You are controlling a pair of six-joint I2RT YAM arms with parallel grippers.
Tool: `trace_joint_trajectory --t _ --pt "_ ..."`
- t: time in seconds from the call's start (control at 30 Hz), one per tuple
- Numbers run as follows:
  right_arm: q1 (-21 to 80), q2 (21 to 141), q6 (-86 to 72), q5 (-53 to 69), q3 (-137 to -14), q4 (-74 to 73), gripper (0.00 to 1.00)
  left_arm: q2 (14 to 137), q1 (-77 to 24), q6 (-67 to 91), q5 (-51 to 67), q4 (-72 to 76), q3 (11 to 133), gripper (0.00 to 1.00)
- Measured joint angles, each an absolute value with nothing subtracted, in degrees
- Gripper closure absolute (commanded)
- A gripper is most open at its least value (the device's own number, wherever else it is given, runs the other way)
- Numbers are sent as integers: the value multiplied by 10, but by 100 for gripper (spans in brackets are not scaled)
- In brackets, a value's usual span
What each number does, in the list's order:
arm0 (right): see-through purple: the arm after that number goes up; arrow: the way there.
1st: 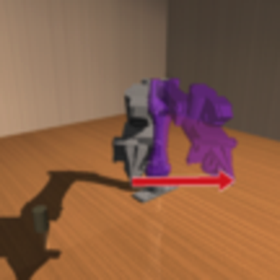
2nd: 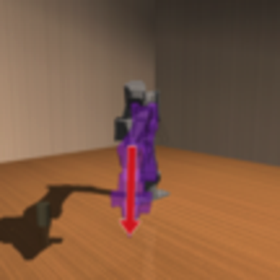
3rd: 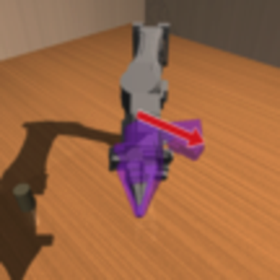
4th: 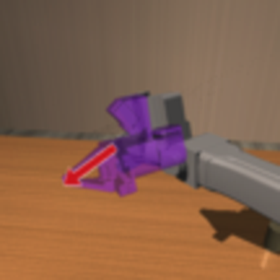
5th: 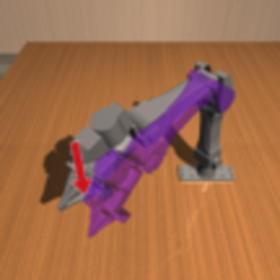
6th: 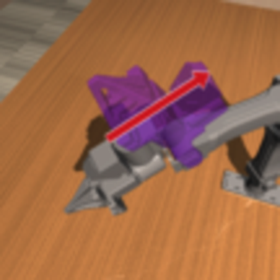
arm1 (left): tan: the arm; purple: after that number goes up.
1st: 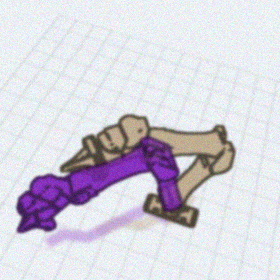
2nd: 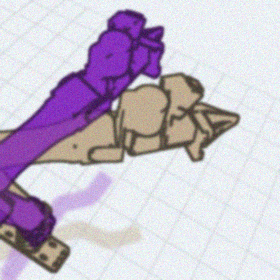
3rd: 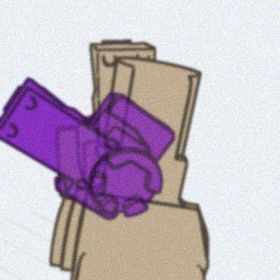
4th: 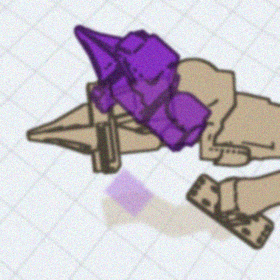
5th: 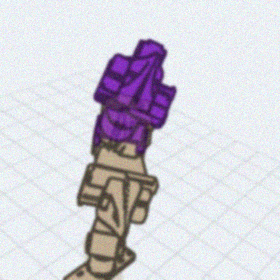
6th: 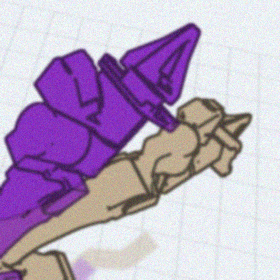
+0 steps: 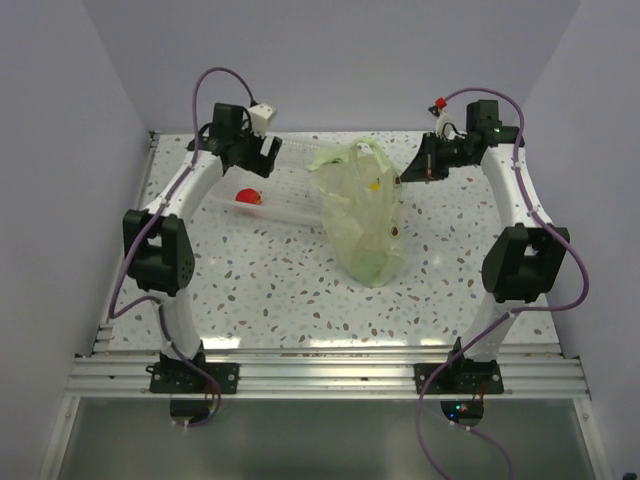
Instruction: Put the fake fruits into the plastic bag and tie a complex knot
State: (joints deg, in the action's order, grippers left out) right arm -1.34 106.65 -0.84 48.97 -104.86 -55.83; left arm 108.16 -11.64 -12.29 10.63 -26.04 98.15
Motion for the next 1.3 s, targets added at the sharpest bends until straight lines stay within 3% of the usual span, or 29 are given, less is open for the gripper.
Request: trace_joint_trajectory --t 0.37,0.9,1.0,1.07,1.17,1.3 --pt "-13 1067 -4 489 -1049 -562 100 1199 -116 -77 -4 -395 1051 2" --pt "-13 1067 5 489 -1049 -563 100 1251 -116 -20 -6 -446 1052 11" --pt "-13 1067 5 489 -1049 -563 100 1257 -116 -6 -1 -447 1052 16" --pt "-13 1067 5 489 -1049 -563 100 1259 -116 0 4 -448 1052 27" --pt "-13 1067 5 489 -1049 -563 100 1259 -115 5 21 -450 1055 35" --pt "-13 1067 5 489 -1049 -563 100 1250 -114 4 72 -436 1060 39"
